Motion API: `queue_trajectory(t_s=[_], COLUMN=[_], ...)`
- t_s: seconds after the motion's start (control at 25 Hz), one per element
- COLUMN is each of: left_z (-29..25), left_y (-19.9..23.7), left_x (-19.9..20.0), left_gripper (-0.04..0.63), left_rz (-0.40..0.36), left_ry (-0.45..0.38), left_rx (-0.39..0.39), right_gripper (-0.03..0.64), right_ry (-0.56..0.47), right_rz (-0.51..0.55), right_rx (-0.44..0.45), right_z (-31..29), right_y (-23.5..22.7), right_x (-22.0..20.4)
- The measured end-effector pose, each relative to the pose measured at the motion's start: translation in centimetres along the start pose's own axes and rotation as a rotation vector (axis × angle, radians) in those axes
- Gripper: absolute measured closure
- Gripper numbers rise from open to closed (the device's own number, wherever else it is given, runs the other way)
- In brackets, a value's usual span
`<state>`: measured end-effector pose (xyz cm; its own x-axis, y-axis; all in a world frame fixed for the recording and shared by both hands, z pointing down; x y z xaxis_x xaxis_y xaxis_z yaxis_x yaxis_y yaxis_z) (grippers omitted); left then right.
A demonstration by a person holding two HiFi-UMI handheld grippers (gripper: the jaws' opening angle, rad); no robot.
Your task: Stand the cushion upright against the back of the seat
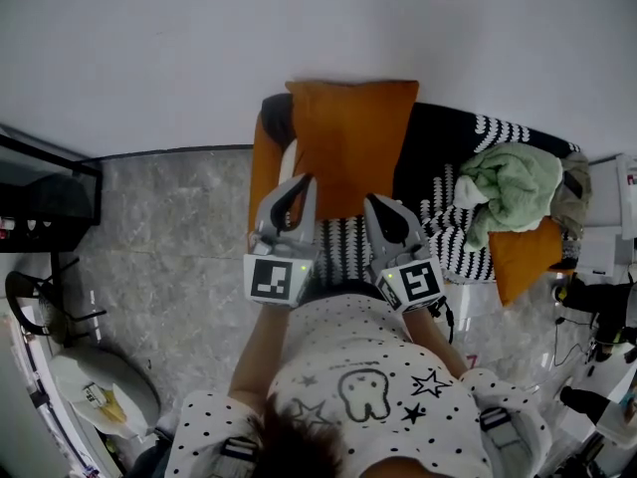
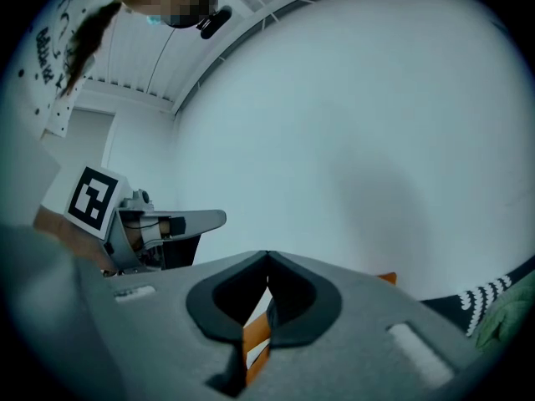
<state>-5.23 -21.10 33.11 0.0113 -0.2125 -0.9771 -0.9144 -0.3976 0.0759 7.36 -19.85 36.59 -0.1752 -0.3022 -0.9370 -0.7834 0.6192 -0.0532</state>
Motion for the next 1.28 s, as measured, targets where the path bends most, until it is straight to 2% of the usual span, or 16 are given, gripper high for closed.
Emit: queue_trajectory(t_s=[0.36,0.84,1.04,1.28], left_z=[2.1,2.9,2.7,2.3], left_y=[-1.6,-4.5,-5.3,-6.3], left_x=[-1.2,-2.8,-3.6,-3.9], left_gripper=[0.594,0.594,0.594,0.594], left_rz=[-0.034,0.014,0.033,0.016], left_ry=[0.037,0.099,0.118,0.128], left_rx=[-0.035,-0.074,-0.110,-0.145], right_gripper=[0.618,0.618,0.618,0.618], right_ry=[-0.015,0.018,0.037,0.051], right_rz=[0.009,0.001,0.009,0.030], right_rx=[-0.038,-0.058,-0.038,0.005], right_z=[1.3,3.9,3.8,3.3], right_y=[-0.8,-2.1,-1.1,-0.3], right_x=[0.7,-1.1,-1.6,-1.9])
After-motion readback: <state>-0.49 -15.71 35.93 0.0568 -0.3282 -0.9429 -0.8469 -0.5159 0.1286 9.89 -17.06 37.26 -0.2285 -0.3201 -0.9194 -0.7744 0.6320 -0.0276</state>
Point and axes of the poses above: the fingertips, and each gripper's own axes: z backward along the fingers, y to its left, x out of its top, the point moved 3 cm from there along z, backward along the fingers, and after that the axes turned 13 degrees about y, right-handed, at the moved point
